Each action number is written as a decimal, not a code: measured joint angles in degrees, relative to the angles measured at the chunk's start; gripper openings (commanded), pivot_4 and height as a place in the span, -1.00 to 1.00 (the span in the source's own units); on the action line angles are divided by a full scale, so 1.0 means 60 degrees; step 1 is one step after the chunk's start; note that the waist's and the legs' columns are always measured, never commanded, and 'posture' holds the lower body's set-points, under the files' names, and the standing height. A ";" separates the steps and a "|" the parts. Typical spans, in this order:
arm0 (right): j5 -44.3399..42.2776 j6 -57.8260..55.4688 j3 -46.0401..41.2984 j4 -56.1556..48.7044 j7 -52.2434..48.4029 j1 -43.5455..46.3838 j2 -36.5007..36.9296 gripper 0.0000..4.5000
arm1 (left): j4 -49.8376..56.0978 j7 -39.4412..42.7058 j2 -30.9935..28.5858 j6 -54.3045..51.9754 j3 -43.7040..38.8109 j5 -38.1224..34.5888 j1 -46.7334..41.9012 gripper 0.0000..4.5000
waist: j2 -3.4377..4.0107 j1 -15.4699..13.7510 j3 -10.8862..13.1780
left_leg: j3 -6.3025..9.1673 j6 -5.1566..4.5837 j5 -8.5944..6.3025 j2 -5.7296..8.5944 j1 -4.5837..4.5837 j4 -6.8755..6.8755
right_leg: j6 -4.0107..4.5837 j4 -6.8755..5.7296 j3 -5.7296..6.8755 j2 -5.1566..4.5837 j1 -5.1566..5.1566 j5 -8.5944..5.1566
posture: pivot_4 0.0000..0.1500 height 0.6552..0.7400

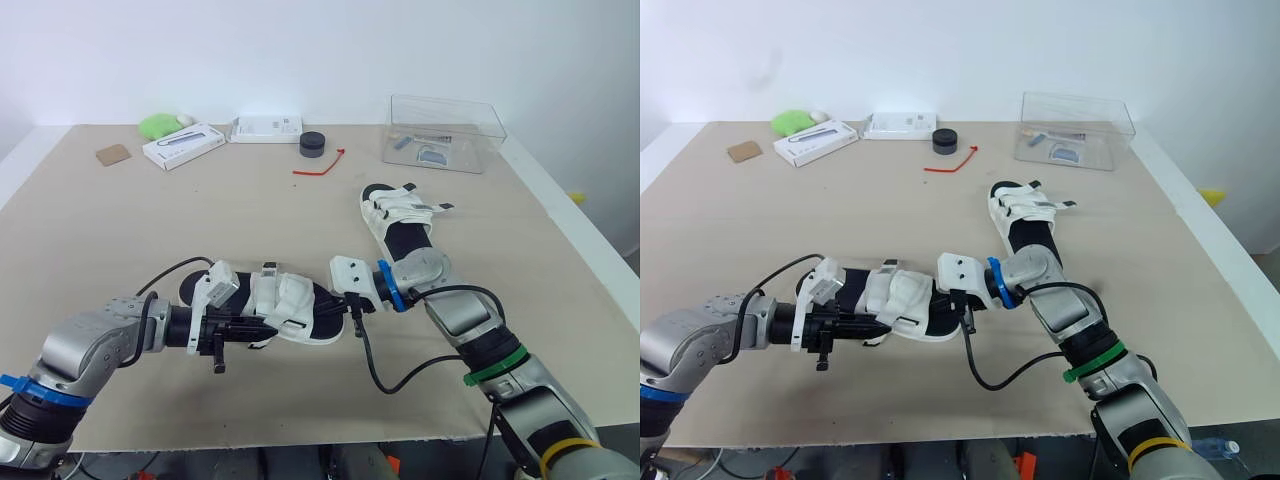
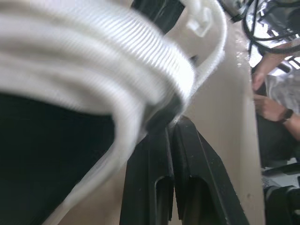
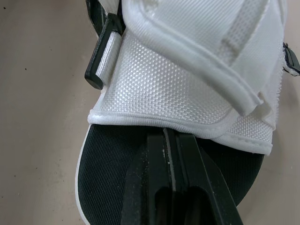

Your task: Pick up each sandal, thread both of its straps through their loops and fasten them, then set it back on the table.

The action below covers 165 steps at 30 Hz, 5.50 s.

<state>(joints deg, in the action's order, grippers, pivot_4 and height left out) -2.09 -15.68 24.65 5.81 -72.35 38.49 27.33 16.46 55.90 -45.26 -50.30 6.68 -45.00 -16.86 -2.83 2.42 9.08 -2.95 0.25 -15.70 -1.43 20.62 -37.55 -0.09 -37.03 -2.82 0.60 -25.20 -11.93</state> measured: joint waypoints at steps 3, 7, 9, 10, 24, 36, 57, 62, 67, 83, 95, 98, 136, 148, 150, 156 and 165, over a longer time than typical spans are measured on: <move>0.0000 0.0000 0.0000 0.0009 0.0047 0.0009 -0.0014 -1.00 | 0.0221 0.0008 0.0086 -0.0249 -0.0011 -0.0121 0.0115 -0.95 | 0.0000 0.0004 0.0000 | 0.0000 0.0000 0.0000 -0.0002 0.0000 -0.0003 | -0.0003 -0.0001 0.0000 0.0000 0.0001 0.0002 | 1.00 1.00; 0.0000 -0.0001 0.0002 0.0023 0.0079 0.0024 -0.0031 -1.00 | 0.0617 0.0049 0.0098 -0.0910 -0.0235 -0.0817 0.0339 -0.95 | 0.0000 0.0010 0.0000 | 0.0005 0.0000 0.0001 -0.0012 0.0000 -0.0005 | -0.0002 -0.0002 0.0004 0.0000 0.0000 0.0003 | 1.00 1.00; 0.0000 0.0009 0.0003 0.0024 0.0111 0.0025 -0.0032 -1.00 | 0.0689 0.0029 0.0085 -0.1208 -0.0553 -0.1172 0.0337 -0.95 | 0.0000 0.0010 0.0000 | 0.0008 0.0000 0.0002 -0.0013 -0.0002 -0.0005 | -0.0001 -0.0004 0.0009 0.0003 0.0001 0.0003 | 1.00 1.00; 0.0000 0.0015 0.0005 0.0024 0.0122 0.0023 -0.0033 -1.00 | 0.0716 -0.0026 0.0074 -0.1440 -0.0759 -0.1450 0.0300 -0.95 | 0.0000 0.0010 0.0000 | 0.0009 0.0000 0.0002 -0.0015 -0.0002 -0.0005 | 0.0000 -0.0004 0.0009 0.0003 0.0001 0.0004 | 1.00 1.00; -0.0002 0.0233 0.0032 0.0211 0.0152 0.0059 -0.0126 -1.00 | -0.3432 -0.2501 0.1488 -0.4528 -0.2107 -0.4203 -0.3552 -0.95 | -0.0006 0.0047 0.0000 | 0.0020 0.0006 0.0000 -0.0006 -0.0008 -0.0037 | -0.0005 -0.0008 0.0010 0.0006 0.0023 0.0016 | 1.00 1.00; 0.0002 0.0197 0.0024 0.0170 0.0218 0.0012 -0.0098 -1.00 | -0.3612 -0.1552 0.2110 -0.4505 -0.0882 -0.2866 -0.3443 -0.95 | -0.0006 0.0026 0.0000 | 0.0026 0.0025 0.0013 -0.0005 -0.0006 -0.0037 | 0.0007 -0.0013 0.0016 0.0012 0.0023 0.0028 | 1.00 1.00; 0.0031 0.0147 0.0009 0.0215 0.0353 0.0010 -0.0037 -1.00 | -0.3878 -0.1288 0.2837 -0.4177 -0.1066 -0.1677 -0.3686 -0.95 | -0.0005 0.0020 0.0000 | 0.0028 0.0019 0.0015 -0.0001 -0.0003 -0.0110 | -0.0030 -0.0014 0.0014 0.0008 0.0046 0.0059 | 1.00 1.00; 0.0031 0.0146 0.0012 0.0209 0.0381 0.0000 -0.0037 -1.00 | -0.3896 -0.1181 0.2861 -0.4177 -0.1085 -0.1517 -0.3706 -0.95 | -0.0005 0.0020 0.0000 | 0.0028 0.0018 0.0016 -0.0001 -0.0002 -0.0111 | -0.0029 -0.0014 0.0015 0.0009 0.0046 0.0062 | 1.00 1.00; 0.0030 0.0150 0.0014 0.0205 0.0375 0.0000 -0.0038 -1.00 | -0.3753 -0.1099 0.2858 -0.4510 -0.1112 -0.1544 -0.3704 -0.95 | -0.0005 0.0025 0.0000 | 0.0027 0.0018 0.0015 -0.0002 0.0001 -0.0111 | -0.0029 -0.0013 0.0013 0.0010 0.0044 0.0062 | 1.00 1.00; 0.0030 0.0311 0.0057 0.0198 0.0373 -0.0001 -0.0049 -1.00 | -0.2820 -0.0468 0.2129 -0.4494 -0.0425 -0.1197 -0.3574 -0.95 | -0.0004 0.0029 0.0000 | 0.0025 0.0014 0.0011 -0.0004 0.0005 -0.0102 | -0.0022 -0.0012 0.0009 0.0012 0.0034 0.0055 | 1.00 1.00; 0.0037 0.0305 0.0020 0.0183 0.0396 -0.0056 -0.0011 -1.00 | -0.3381 -0.0450 0.2577 -0.4359 -0.0462 -0.0823 -0.3690 -0.95 | -0.0002 0.0023 -0.0002 | 0.0027 0.0011 0.0011 -0.0004 0.0002 -0.0110 | -0.0025 -0.0012 0.0016 0.0012 0.0042 0.0056 | 1.00 1.00; 0.0039 0.0305 0.0015 0.0185 0.0399 -0.0057 -0.0001 -1.00 | -0.3606 -0.0664 0.2875 -0.4813 -0.0909 -0.0980 -0.3835 -0.95 | -0.0002 0.0021 -0.0002 | 0.0027 0.0011 0.0011 -0.0003 0.0004 -0.0118 | -0.0031 -0.0012 0.0015 0.0011 0.0043 0.0060 | 1.00 1.00; 0.0039 0.0370 0.0076 0.0271 0.0395 0.0023 -0.0063 -1.00 | -0.3349 -0.0870 0.2615 -0.5018 -0.0711 -0.1032 -0.3955 -0.95 | 0.0000 0.0031 -0.0001 | 0.0024 0.0012 0.0012 -0.0008 0.0007 -0.0113 | -0.0028 -0.0012 0.0009 0.0014 0.0035 0.0062 | 1.00 1.00; 0.0038 0.0395 0.0092 0.0271 0.0394 0.0024 -0.0066 -1.00 | -0.2993 -0.0278 0.2128 -0.4701 -0.0119 -0.0882 -0.3838 -0.95 | 0.0002 0.0030 -0.0002 | 0.0024 0.0012 0.0011 -0.0009 0.0006 -0.0109 | -0.0021 -0.0012 0.0010 0.0016 0.0033 0.0057 | 1.00 1.00; 0.0038 0.0395 0.0093 0.0271 0.0394 0.0023 -0.0066 -1.00 | -0.2914 -0.0251 0.2104 -0.4665 -0.0079 -0.0847 -0.3806 -0.95 | 0.0002 0.0030 -0.0003 | 0.0024 0.0012 0.0011 -0.0009 0.0006 -0.0109 | -0.0021 -0.0012 0.0010 0.0015 0.0034 0.0057 | 1.00 1.00; 0.0039 0.0402 0.0092 0.0283 0.0395 0.0022 -0.0065 -1.00 | -0.2809 -0.0259 0.2116 -0.4448 0.0035 -0.0721 -0.3715 -0.95 | 0.0008 0.0030 -0.0006 | 0.0024 0.0011 0.0011 -0.0008 0.0004 -0.0109 | -0.0022 -0.0012 0.0010 0.0015 0.0036 0.0056 | 1.00 1.00; 0.0039 0.0403 0.0088 0.0303 0.0396 0.0017 -0.0063 -1.00 | -0.2548 -0.0033 0.1997 -0.3857 0.0506 -0.0261 -0.3672 -0.95 | 0.0022 0.0030 -0.0015 | 0.0024 0.0011 0.0011 -0.0009 0.0000 -0.0109 | -0.0020 -0.0012 0.0011 0.0017 0.0040 0.0055 | 1.00 1.00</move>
<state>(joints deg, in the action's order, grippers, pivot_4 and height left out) -1.85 -13.26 25.18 7.63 -69.98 38.59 26.95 1.17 55.70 -33.27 -73.44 9.72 -46.56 -38.89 -2.70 2.60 8.99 -2.81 0.32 -15.63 -1.48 20.62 -38.21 -0.21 -37.11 -2.75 0.70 -24.96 -11.59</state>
